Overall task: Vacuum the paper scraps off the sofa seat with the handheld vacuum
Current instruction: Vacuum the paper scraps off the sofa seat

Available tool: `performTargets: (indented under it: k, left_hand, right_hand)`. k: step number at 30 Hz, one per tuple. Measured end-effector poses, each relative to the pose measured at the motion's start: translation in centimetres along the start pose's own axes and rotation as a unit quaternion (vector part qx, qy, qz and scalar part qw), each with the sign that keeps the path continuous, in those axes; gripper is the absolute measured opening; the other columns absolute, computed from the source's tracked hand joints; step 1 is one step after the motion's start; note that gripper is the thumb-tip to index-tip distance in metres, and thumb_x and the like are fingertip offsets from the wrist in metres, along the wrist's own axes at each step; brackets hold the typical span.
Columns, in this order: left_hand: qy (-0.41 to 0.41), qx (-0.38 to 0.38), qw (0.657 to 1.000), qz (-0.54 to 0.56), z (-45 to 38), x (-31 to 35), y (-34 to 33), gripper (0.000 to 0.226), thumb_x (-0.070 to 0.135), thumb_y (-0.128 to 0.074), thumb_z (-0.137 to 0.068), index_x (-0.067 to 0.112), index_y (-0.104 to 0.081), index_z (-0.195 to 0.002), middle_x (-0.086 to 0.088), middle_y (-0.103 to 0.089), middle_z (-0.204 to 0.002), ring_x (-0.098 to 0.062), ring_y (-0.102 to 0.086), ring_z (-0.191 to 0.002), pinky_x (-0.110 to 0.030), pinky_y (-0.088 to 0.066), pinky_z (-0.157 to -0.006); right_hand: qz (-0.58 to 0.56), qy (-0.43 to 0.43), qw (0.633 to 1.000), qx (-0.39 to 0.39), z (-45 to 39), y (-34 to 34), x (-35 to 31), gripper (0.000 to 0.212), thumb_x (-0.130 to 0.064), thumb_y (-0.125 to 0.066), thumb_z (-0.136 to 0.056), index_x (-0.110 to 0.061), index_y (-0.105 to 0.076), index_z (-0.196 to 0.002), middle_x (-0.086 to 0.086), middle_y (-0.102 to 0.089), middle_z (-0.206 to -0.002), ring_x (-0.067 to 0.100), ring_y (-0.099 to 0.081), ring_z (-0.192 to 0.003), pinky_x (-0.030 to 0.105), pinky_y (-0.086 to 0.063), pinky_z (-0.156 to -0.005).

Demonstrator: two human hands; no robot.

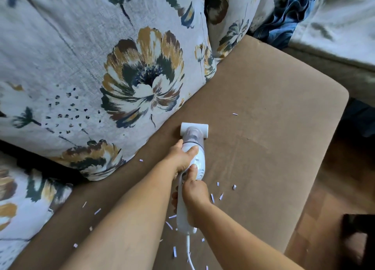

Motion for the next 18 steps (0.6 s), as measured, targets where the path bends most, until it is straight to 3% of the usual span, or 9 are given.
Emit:
performTargets:
  k: [4,11,18]
  left_hand:
    - [0.01,-0.006,1.0,-0.004,2.7,-2.5,0.0,0.072,0.047,-0.048,-0.097,0.027,-0.013,-0.156,-0.002,-0.03,-0.157,-0.031,-0.049,-0.13,-0.04,-0.042,-0.103]
    - [0.018,-0.013,1.0,0.006,7.4,-7.2,-0.1,0.073,0.045,-0.049,-0.096,0.024,-0.014,-0.157,-0.004,-0.028,-0.158,-0.028,-0.046,-0.132,-0.039,-0.045,-0.1]
    - [0.029,-0.017,0.999,0.003,11.8,-10.8,0.0,0.074,0.048,-0.049,-0.096,0.025,-0.013,-0.156,-0.004,-0.031,-0.156,-0.03,-0.048,-0.131,-0.04,-0.043,-0.103]
  right_hand:
    - [-0.004,-0.01,1.0,-0.001,2.1,-0.6,3.0,0.078,-0.066,-0.024,-0.094,-0.003,-0.061,-0.066,0.011,-0.059,-0.05,0.025,-0.057,-0.047,0.034,-0.052,-0.058]
    - [-0.001,-0.04,0.999,0.0,5.9,-1.2,8.2,0.076,-0.069,-0.028,-0.092,-0.002,-0.062,-0.081,0.011,-0.059,-0.056,0.022,-0.055,-0.043,0.025,-0.047,-0.047]
    - [-0.003,-0.025,1.0,-0.014,9.4,-1.8,12.1,0.078,-0.066,-0.027,-0.094,0.001,-0.06,-0.073,0.011,-0.057,-0.047,0.024,-0.052,-0.041,0.029,-0.049,-0.05]
Point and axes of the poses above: each hand's wrist, its own z-axis away from the middle knuckle, its own y-axis out of the back of the hand, x = y × z, the point moved 3 cm from there along -z, towards the middle knuckle
